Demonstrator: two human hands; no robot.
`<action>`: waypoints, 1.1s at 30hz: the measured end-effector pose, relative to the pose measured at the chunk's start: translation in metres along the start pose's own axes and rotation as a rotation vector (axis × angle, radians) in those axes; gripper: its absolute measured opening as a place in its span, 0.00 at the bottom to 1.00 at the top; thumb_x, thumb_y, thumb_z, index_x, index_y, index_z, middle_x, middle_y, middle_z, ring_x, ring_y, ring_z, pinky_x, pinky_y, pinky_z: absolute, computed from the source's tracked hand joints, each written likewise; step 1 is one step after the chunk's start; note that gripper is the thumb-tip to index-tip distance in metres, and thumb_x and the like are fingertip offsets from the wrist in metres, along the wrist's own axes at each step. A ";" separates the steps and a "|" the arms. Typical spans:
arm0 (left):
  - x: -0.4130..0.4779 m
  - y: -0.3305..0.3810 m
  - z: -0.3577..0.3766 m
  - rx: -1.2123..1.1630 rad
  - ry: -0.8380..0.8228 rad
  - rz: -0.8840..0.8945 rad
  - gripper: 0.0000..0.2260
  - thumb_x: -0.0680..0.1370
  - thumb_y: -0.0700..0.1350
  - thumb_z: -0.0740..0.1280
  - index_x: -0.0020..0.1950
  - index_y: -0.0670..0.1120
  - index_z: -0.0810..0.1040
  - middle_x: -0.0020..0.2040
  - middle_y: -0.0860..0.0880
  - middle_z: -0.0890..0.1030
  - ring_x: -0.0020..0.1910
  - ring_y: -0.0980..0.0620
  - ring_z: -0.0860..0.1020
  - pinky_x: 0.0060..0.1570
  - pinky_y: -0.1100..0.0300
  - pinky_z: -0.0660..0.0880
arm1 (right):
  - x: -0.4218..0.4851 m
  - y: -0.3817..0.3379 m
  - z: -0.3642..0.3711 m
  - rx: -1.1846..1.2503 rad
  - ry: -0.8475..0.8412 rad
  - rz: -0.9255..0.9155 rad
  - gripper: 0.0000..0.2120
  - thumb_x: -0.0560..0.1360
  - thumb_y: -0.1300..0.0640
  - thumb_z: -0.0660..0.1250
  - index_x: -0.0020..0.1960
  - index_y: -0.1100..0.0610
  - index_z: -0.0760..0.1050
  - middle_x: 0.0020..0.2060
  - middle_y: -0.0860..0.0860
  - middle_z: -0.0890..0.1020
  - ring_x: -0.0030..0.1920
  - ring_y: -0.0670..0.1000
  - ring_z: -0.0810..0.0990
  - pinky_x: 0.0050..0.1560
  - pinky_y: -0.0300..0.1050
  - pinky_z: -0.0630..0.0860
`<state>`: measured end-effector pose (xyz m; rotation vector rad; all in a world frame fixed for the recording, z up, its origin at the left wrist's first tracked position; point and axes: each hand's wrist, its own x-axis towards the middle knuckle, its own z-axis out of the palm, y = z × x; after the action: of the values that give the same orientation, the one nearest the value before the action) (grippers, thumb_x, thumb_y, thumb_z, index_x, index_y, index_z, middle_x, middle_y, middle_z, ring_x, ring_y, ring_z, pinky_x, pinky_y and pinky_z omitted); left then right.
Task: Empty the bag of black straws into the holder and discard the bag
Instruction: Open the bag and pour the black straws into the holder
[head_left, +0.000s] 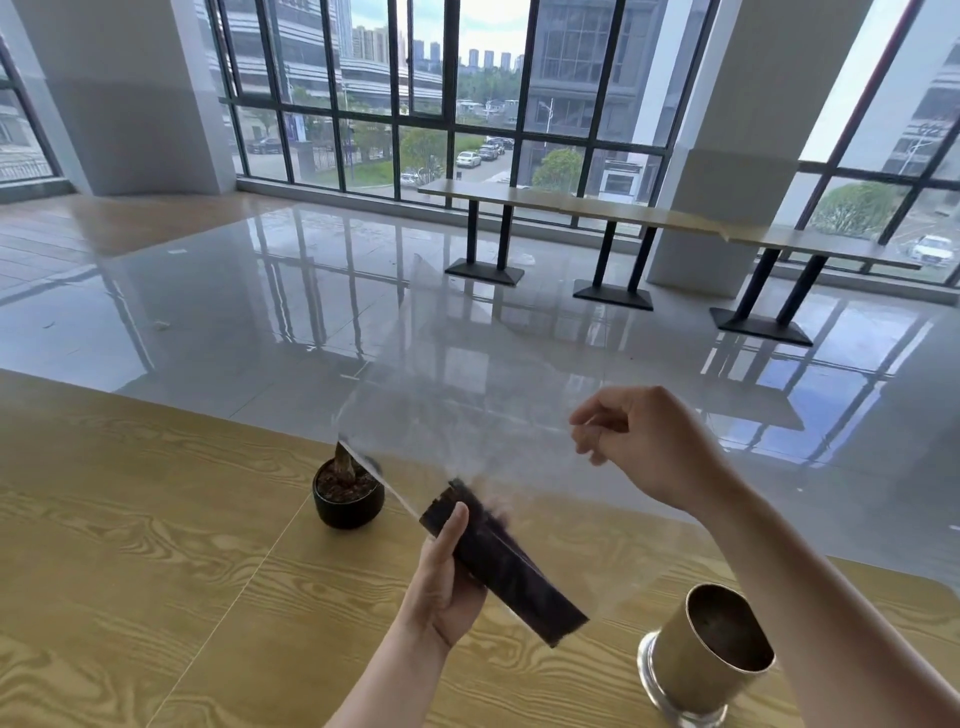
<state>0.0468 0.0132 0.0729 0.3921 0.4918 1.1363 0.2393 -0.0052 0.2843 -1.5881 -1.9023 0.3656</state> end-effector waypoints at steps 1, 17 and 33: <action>0.001 0.000 0.001 0.021 0.000 -0.002 0.23 0.70 0.50 0.79 0.60 0.42 0.80 0.54 0.40 0.82 0.53 0.43 0.81 0.54 0.47 0.78 | 0.001 -0.001 -0.001 0.000 0.038 -0.012 0.04 0.74 0.58 0.75 0.45 0.50 0.83 0.33 0.46 0.86 0.32 0.42 0.84 0.38 0.38 0.79; 0.013 0.024 0.011 -0.132 0.013 0.106 0.06 0.76 0.42 0.69 0.40 0.50 0.82 0.40 0.50 0.81 0.40 0.51 0.80 0.49 0.53 0.75 | -0.072 0.063 0.072 0.525 0.197 0.305 0.56 0.58 0.19 0.65 0.75 0.51 0.62 0.60 0.45 0.78 0.59 0.43 0.79 0.52 0.40 0.78; 0.027 -0.040 0.073 -0.242 -0.125 -0.068 0.23 0.60 0.39 0.83 0.49 0.48 0.78 0.45 0.49 0.82 0.48 0.48 0.83 0.60 0.52 0.74 | -0.115 0.097 0.040 0.824 0.661 0.446 0.10 0.72 0.48 0.71 0.42 0.54 0.85 0.40 0.55 0.88 0.44 0.56 0.87 0.49 0.52 0.81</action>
<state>0.1274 0.0193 0.1076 0.2319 0.2521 1.0833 0.2995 -0.0854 0.1648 -1.2931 -0.7304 0.6149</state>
